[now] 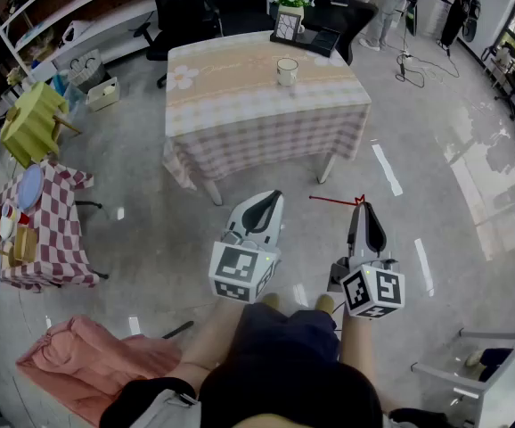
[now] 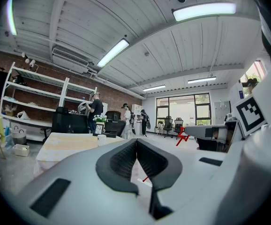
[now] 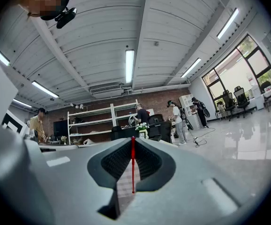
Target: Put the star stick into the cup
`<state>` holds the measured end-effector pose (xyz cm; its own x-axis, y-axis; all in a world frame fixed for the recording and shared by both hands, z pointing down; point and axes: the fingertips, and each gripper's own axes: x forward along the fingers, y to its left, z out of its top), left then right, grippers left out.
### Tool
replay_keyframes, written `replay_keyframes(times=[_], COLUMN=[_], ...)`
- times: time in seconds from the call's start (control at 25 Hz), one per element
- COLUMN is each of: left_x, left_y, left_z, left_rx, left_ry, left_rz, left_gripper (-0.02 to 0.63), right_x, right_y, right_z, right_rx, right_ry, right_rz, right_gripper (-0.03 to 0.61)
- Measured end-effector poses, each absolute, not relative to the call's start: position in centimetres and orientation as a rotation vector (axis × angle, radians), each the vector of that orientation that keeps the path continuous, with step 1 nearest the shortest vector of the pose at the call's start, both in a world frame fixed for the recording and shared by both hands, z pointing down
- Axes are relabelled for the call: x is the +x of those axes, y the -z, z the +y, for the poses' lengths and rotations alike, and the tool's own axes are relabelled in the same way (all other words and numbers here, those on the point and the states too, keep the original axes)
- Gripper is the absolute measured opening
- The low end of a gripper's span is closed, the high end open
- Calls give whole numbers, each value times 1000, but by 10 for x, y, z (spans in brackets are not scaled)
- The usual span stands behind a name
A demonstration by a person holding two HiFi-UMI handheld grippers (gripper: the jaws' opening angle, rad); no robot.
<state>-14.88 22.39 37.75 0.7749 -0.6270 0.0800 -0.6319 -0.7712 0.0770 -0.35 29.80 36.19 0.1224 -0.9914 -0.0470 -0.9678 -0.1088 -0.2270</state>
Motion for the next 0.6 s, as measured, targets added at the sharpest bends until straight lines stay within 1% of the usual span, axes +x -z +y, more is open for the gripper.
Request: replay_keyframes(times=[0.36,0.6], left_x=[-154,-159], left_y=[-390,-392], left_z=[220,219], left_rx=[2863,2860], left_ry=[-112,-119], left_rz=[-1001,-999], left_gripper=[12,12], right_x=[-7,-7], right_y=[-366,-361], right_z=[301,308], right_rx=[-2225,-2162], right_ry=[174,206], right_rz=[1915,1862], right_gripper=[17,18])
